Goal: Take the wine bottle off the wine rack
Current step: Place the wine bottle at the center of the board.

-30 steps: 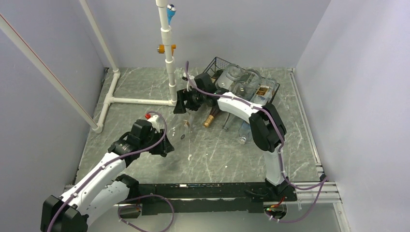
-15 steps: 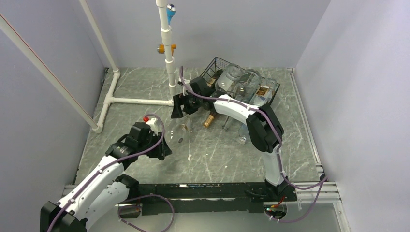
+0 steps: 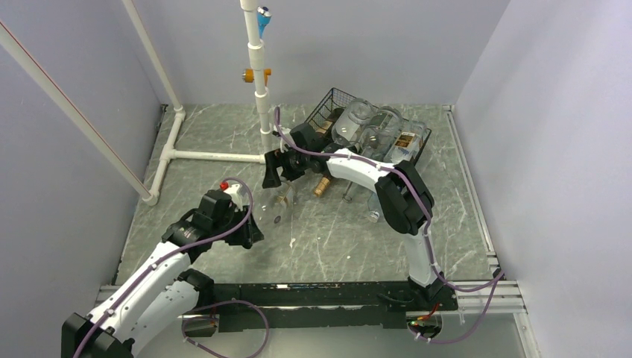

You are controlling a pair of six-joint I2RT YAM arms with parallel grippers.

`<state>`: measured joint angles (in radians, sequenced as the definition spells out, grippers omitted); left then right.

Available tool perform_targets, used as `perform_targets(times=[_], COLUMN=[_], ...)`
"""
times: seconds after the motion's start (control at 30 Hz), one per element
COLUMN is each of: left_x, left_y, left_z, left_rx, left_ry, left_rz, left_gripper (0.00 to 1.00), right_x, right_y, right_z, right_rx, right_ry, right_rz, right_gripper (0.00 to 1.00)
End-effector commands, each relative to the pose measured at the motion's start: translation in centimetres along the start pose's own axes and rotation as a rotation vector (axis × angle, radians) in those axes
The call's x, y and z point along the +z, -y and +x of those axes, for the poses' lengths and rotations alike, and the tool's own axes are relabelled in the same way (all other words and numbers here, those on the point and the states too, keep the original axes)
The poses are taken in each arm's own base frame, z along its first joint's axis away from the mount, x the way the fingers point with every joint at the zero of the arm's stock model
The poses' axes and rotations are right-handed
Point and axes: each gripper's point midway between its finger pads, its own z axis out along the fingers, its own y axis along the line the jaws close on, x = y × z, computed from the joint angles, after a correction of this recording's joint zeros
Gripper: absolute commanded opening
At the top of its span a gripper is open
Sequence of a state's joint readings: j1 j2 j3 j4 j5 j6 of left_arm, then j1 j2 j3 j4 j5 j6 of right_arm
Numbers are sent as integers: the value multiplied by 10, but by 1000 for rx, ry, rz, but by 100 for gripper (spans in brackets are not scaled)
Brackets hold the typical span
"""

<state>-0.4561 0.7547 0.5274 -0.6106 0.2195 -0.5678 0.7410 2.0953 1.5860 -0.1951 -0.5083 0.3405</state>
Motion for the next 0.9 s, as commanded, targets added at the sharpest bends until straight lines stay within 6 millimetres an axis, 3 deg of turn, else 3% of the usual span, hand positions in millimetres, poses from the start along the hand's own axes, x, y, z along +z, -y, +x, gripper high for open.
perform_targets(times=[0.0, 0.2, 0.43, 0.7, 0.87], left_x=[-10, -16, -20, -24, -22], left_y=[29, 29, 30, 31, 29], left_z=[-74, -73, -75, -74, -68], left_rx=[21, 32, 42, 47, 48], left_ry=[297, 281, 272, 269, 253], left_rz=[82, 69, 58, 62, 62], left_gripper=[0, 0, 0, 0, 0], right_x=[-9, -25, -37, -30, -28], right_y=[-77, -70, -69, -45, -40], right_z=[26, 5, -5, -5, -6], right_rx=[14, -46, -94, -42, -33], right_ry=[-116, -63, -30, -37, -40], right_rz=[-220, -185, -169, -113, -119], right_gripper=[89, 95, 100, 100, 100])
